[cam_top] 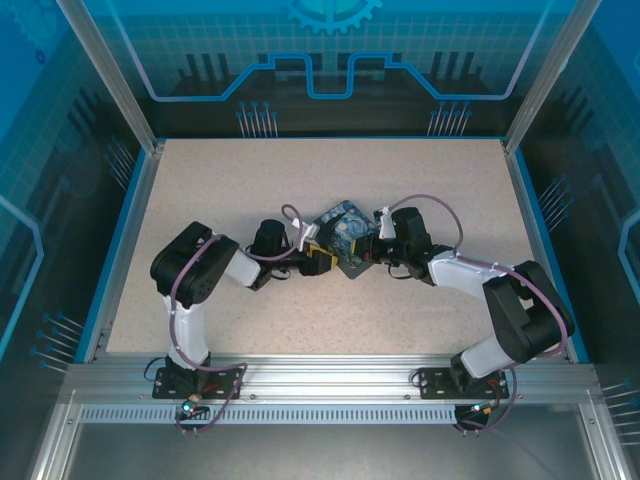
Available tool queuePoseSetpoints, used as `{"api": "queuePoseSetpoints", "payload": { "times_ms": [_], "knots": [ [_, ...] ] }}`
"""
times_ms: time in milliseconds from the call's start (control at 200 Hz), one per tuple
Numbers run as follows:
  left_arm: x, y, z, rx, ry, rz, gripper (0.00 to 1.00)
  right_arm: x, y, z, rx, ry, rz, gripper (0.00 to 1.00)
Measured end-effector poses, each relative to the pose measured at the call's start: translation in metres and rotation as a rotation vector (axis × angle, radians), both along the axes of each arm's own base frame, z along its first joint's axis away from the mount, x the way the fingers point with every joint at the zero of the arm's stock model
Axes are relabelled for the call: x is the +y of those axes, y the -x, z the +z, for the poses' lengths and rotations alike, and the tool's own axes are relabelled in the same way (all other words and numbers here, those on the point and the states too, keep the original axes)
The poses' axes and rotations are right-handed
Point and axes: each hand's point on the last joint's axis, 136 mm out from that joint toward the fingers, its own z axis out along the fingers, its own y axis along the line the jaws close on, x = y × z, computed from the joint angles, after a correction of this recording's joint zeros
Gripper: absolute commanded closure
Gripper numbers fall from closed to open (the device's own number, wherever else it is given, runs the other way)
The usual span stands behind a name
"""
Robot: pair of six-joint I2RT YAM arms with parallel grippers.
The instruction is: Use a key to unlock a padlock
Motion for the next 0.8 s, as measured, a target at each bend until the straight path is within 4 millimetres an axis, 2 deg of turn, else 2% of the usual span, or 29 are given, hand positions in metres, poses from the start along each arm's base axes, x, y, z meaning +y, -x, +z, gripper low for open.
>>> {"api": "queuePoseSetpoints", "payload": {
  "times_ms": [365, 795],
  "knots": [
    [-0.010, -0.002, -0.002, -0.013, -0.001, -0.029, 0.50, -0.002, -0.001, 0.000, 0.000, 0.000, -0.006, 1.00],
    [-0.011, -0.008, -0.008, -0.016, -0.020, -0.002, 0.65, -0.003, -0.001, 0.000, 0.000, 0.002, -0.008, 1.00]
  ]
}}
